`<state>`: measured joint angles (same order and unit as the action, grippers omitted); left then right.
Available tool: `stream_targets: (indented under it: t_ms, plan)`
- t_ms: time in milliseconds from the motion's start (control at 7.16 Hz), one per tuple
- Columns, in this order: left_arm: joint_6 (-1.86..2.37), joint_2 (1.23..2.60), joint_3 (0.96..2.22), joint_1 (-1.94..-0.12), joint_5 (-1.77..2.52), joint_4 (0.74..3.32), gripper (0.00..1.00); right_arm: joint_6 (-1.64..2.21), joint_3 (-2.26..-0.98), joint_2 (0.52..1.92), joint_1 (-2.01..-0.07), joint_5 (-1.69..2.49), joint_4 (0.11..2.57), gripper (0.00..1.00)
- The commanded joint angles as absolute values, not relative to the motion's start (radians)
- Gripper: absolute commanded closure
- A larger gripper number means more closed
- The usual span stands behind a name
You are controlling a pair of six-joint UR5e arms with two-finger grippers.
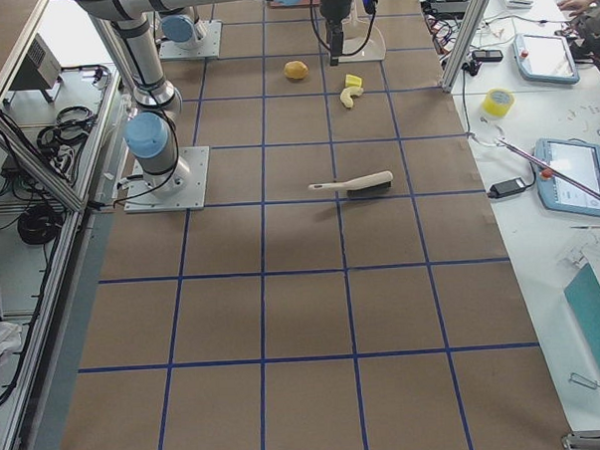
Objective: Sweep and dump trash into bin
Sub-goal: 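Lower the left gripper to the dustpan handle while the right descends to the brush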
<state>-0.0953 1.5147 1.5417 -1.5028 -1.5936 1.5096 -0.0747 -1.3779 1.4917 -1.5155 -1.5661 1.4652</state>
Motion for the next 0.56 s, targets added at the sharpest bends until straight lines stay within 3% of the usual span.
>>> stream_targets:
  t_ms: [0, 419]
  plan:
    - [0.03, 1.537, 1.516, -1.502, -1.587, 1.54, 0.0, -0.087, -1.393, 1.493, -1.513, -1.563, 1.465, 0.0]
    - [0.046, 1.534, 1.525, -1.511, -1.583, 1.548, 0.0, -0.216, -1.414, 1.485, -1.444, -1.583, 1.465, 0.0]
